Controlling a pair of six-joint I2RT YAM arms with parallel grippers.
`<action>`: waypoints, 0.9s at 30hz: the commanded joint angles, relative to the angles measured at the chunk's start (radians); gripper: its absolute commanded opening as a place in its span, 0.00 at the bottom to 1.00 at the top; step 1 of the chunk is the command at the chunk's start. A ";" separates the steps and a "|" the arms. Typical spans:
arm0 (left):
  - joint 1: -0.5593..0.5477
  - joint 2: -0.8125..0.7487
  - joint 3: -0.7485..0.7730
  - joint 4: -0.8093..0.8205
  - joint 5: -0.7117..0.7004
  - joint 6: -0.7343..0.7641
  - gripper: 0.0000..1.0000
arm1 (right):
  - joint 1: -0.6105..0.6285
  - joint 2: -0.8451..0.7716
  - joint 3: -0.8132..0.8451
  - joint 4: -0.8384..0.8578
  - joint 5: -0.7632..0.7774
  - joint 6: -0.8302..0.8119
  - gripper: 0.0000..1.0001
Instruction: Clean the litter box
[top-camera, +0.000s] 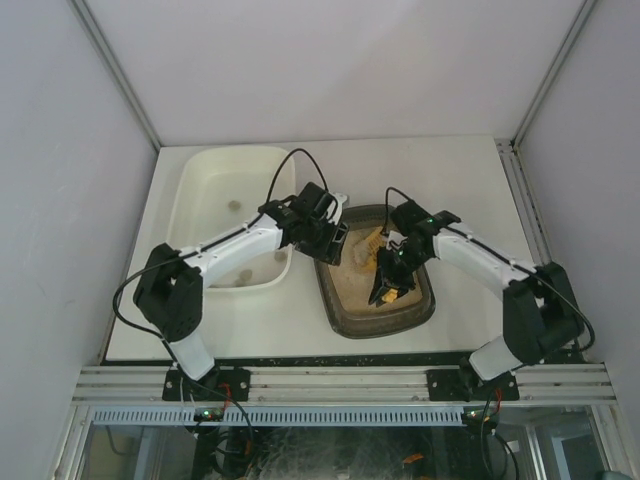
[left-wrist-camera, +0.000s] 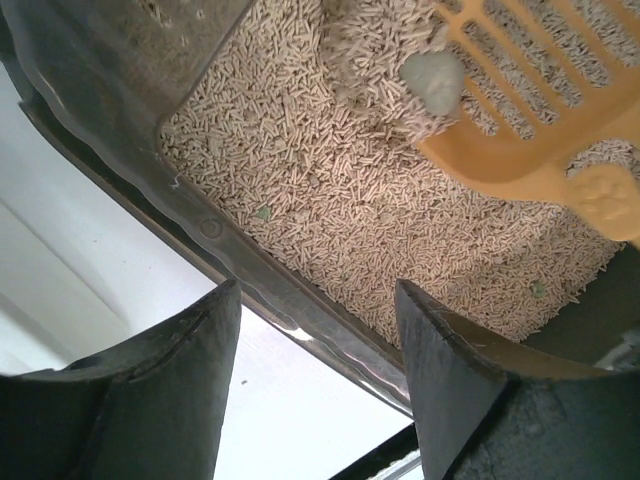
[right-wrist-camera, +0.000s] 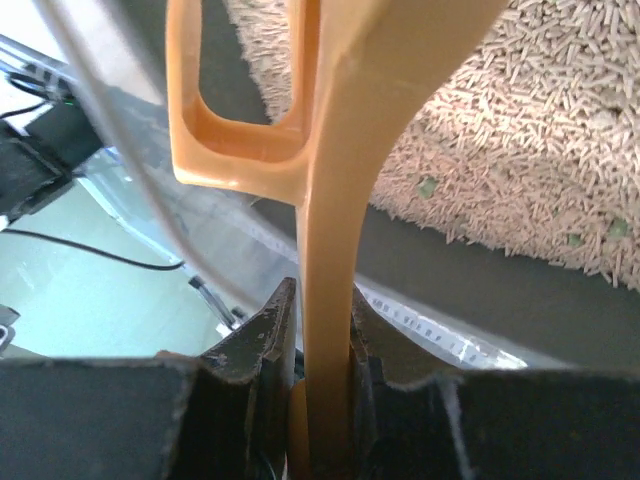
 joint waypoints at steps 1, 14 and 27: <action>-0.009 -0.073 0.110 -0.045 0.008 0.105 0.68 | -0.042 -0.168 0.002 0.000 -0.023 0.068 0.00; -0.003 -0.132 0.102 -0.112 0.077 0.231 0.69 | -0.061 -0.528 -0.300 0.288 -0.174 0.333 0.00; 0.136 -0.250 0.050 -0.173 0.125 0.375 0.82 | 0.167 -0.970 -0.607 0.747 0.095 0.583 0.00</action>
